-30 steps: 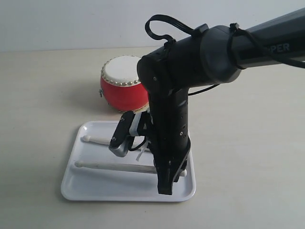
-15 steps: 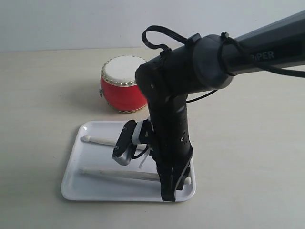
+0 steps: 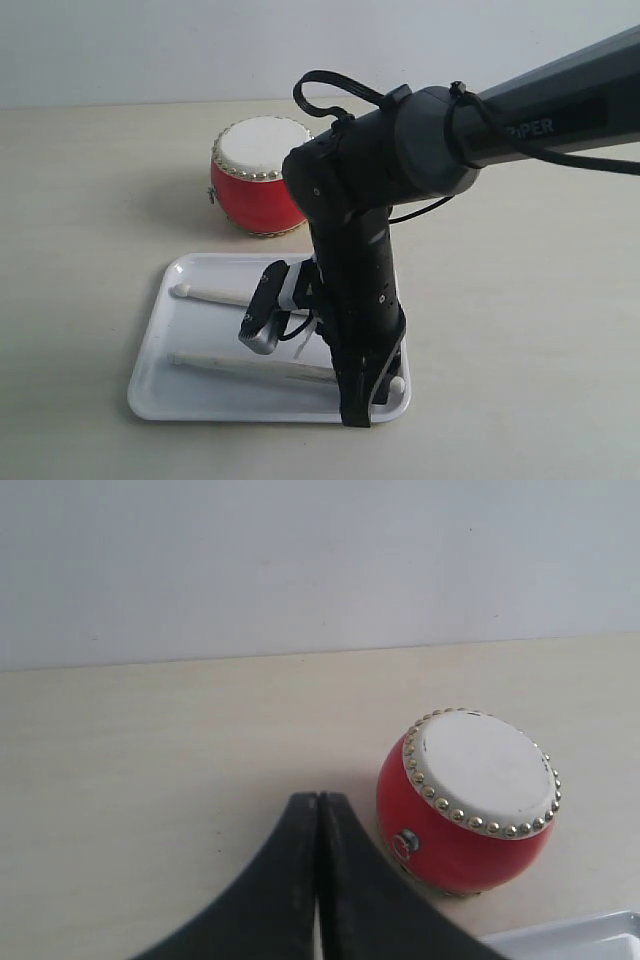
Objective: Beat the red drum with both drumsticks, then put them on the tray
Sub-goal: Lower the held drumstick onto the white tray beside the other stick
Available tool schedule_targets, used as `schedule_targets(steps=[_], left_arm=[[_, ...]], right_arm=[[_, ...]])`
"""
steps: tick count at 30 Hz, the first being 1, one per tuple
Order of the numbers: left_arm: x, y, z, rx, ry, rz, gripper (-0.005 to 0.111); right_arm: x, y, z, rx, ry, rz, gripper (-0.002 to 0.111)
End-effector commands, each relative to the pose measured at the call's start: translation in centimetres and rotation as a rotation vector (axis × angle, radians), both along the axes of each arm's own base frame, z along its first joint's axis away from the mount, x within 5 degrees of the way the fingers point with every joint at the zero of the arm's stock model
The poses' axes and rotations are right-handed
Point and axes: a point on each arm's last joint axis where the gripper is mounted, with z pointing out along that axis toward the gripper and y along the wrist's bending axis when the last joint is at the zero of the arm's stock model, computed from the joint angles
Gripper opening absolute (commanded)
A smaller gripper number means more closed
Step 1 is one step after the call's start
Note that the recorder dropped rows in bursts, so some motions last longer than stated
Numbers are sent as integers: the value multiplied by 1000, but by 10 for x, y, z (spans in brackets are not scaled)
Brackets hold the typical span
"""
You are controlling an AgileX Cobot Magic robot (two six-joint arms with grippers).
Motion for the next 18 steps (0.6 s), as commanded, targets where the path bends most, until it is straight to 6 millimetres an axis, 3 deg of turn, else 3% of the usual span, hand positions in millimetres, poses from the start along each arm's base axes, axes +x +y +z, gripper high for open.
schedule_targets(steps=[1, 6, 11, 18], left_arm=[[-1, -1, 1, -15, -2, -4, 0], [-1, -1, 1, -15, -2, -4, 0], [-1, -1, 1, -15, -2, -4, 0], [-1, -1, 1, -15, -2, -4, 0]], right_arm=[[2, 1, 0, 17, -31, 7, 19], [4, 3, -1, 31, -58, -9, 36], [7, 1, 4, 16, -104, -24, 40], [6, -2, 48, 88, -189, -57, 40]])
